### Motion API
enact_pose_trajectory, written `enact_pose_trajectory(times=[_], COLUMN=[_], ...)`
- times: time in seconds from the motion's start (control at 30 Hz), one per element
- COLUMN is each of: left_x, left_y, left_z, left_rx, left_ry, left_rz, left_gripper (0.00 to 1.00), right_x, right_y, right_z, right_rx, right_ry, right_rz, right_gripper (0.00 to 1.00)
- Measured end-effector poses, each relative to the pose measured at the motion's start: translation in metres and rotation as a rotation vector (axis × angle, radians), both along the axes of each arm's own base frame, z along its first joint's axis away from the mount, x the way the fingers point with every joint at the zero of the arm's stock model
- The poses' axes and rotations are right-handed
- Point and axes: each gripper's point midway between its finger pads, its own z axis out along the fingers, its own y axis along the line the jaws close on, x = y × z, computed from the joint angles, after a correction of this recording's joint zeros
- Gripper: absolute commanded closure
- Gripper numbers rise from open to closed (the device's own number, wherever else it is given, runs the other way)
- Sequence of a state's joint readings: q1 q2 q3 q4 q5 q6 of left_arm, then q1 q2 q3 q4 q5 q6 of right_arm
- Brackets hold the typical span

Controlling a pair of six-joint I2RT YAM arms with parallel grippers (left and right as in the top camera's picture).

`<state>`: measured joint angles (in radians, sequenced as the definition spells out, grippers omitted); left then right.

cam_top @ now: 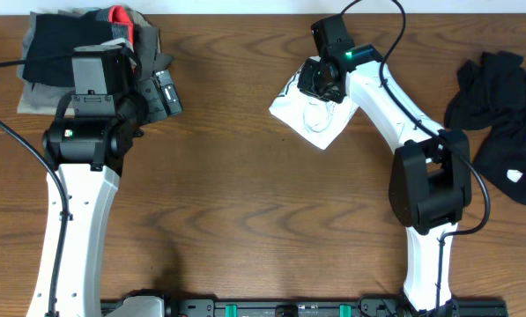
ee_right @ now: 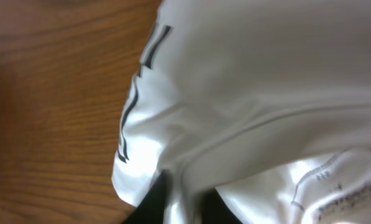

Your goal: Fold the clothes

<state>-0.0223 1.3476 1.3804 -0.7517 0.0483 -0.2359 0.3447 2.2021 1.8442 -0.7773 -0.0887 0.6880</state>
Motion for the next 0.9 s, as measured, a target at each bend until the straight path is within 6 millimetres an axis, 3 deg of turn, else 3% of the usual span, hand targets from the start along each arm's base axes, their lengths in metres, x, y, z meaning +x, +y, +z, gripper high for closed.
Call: enact_pose_trajectory(times=[0.53,0.57,0.7,0.9], left_x=[-0.001,-0.001,-0.001,-0.001], left_y=[0.000,0.000,0.000,0.000], left_z=[-0.001,-0.001,-0.001,-0.001], left_rx=[0.001,0.001,0.001,0.001], left_ry=[0.008,0.008,0.008,0.008], left_rz=[0.000,0.000,0.000,0.000], left_gripper=[0.02,0.02,0.02,0.02], right_x=[-0.055,-0.057,-0.063,-0.058], right_y=[-0.044,-0.045,-0.048,-0.059], right_z=[-0.019,-0.019,-0.020,-0.020], right_rx=[-0.017,-0.019,-0.034,-0.060], right_ry=[0.291,0.300,0.316,0.290], right_rz=[-0.027,-0.020,0.014,0.086], right_gripper=[0.99,0.96,0.71,0.62])
